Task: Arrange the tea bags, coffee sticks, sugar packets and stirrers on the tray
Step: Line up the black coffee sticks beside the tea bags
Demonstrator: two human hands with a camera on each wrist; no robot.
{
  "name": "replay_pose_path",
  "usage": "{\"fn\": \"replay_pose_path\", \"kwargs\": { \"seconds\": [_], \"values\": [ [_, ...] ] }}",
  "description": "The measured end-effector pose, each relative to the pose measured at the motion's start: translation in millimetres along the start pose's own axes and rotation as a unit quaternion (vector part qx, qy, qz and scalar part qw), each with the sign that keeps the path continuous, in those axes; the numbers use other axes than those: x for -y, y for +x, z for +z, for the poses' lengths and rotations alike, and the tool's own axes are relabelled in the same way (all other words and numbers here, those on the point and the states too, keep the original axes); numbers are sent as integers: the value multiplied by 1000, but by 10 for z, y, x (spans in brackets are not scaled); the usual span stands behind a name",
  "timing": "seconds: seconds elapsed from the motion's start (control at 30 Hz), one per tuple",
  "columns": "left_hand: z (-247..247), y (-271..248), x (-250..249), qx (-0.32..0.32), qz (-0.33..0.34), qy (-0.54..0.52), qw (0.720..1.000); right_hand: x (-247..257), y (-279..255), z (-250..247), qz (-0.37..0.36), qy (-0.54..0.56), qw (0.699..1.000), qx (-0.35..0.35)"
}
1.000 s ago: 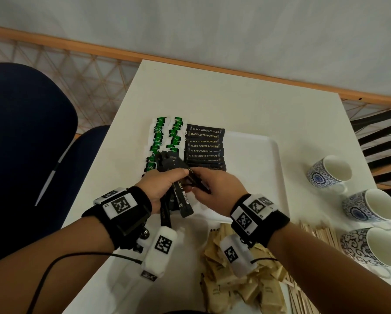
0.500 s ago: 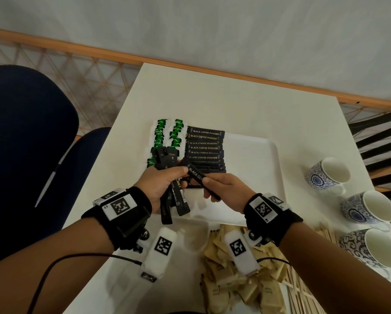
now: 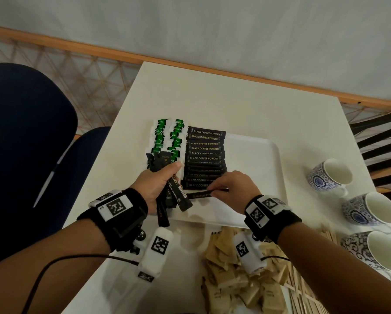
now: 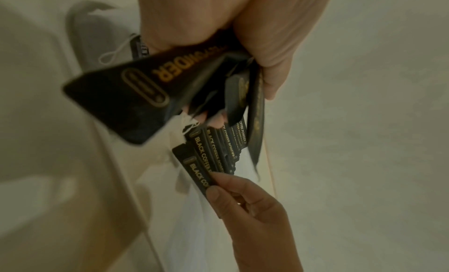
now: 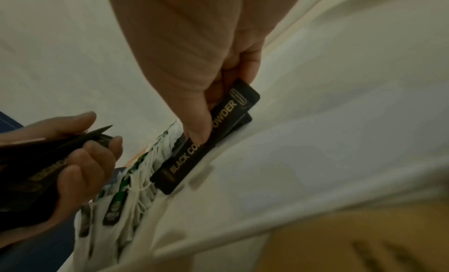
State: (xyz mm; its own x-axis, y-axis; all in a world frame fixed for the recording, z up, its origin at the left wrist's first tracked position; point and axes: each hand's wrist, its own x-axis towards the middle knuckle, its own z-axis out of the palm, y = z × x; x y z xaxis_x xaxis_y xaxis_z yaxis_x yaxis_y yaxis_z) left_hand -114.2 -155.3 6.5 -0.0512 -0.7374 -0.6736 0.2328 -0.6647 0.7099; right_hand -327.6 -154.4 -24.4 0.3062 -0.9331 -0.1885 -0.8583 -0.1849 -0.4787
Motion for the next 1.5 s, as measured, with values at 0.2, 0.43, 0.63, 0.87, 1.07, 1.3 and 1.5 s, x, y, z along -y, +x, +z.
{"fn": "replay_pose_path", "kwargs": {
  "seconds": [0.2,0.43,0.63,0.87,1.07,1.3,1.5],
  "values": [
    [-12,61,3,-3,-6,19,1000,63,111,76,19,9,1000,-14],
    [-13,94,7,-4,-3,22,1000,83,179,88,13,1,999,-34],
    [10,99,1,-5,-2,32,999,78,171,104,8,1,999,-48],
    [79,59,5,-1,36,45,998,370,39,-118,37,185,982,10],
    [145,-9,8,39,30,13,999,566,-52,-141,66,317,933,159],
    [35,-26,-41,24,21,-29,999,352,-62,-166,64,291,951,78],
    [-18,-14,-66,30,11,-37,999,265,-72,-137,55,304,949,63]
  ]
}}
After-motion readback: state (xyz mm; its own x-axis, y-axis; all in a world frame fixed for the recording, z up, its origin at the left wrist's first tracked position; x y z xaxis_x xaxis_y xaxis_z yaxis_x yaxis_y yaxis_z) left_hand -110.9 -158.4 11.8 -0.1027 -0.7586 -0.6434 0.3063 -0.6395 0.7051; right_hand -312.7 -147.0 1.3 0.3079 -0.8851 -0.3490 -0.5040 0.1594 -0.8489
